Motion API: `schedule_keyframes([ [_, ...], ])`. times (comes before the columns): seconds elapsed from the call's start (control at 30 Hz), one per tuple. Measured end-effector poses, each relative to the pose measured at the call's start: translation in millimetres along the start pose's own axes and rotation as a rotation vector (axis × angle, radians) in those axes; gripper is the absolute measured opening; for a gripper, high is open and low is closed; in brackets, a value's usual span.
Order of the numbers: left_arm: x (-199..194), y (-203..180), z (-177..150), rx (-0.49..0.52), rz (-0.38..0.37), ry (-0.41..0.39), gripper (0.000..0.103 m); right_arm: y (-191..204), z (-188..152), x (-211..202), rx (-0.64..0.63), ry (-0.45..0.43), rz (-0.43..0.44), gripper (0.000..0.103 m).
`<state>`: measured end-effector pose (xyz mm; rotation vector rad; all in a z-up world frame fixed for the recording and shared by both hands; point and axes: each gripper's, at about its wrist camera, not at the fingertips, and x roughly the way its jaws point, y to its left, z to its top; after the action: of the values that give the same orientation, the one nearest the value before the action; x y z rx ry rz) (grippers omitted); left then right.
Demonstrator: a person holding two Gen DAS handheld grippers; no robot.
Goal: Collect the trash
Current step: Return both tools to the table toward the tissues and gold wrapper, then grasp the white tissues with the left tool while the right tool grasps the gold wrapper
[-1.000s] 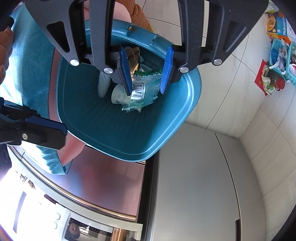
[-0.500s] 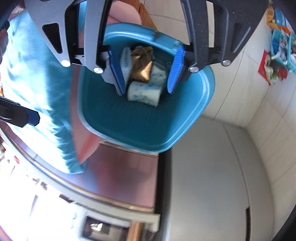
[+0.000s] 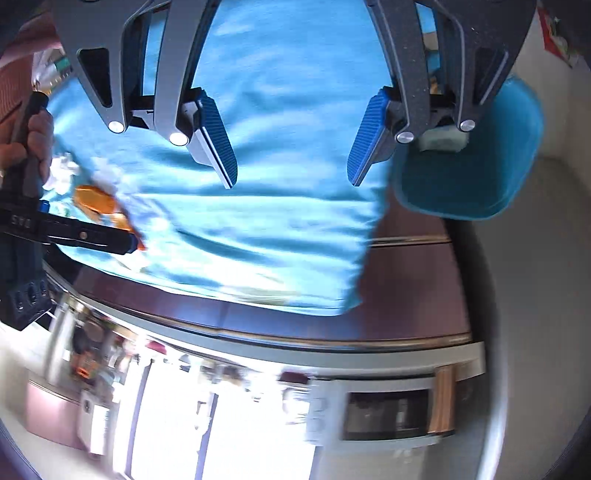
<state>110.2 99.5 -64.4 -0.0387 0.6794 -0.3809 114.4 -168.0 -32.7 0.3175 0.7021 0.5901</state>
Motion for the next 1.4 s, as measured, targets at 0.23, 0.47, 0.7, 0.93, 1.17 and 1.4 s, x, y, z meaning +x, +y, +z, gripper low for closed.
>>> schedule_keyframes([
  [0.23, 26, -89, 1, 0.096, -0.189, 0.045, 0.061, -63, -20, -77, 0.094, -0.104, -0.183, 0.039],
  [0.47, 47, -187, -11, 0.235, -0.403, 0.127, 0.062, -116, -41, -135, 0.2, -0.183, -0.331, 0.039],
  [0.7, 65, -274, -24, 0.38, -0.522, 0.187, 0.069, -144, -60, -160, 0.267, -0.218, -0.363, 0.039],
  [0.93, 89, -316, -33, 0.446, -0.496, 0.249, 0.071, -155, -71, -167, 0.298, -0.224, -0.338, 0.039],
  [1.17, 105, -329, -41, 0.462, -0.46, 0.3, 0.048, -167, -76, -165, 0.323, -0.215, -0.314, 0.039],
  [1.4, 110, -318, -34, 0.414, -0.464, 0.309, 0.011, -173, -80, -165, 0.342, -0.207, -0.294, 0.039],
])
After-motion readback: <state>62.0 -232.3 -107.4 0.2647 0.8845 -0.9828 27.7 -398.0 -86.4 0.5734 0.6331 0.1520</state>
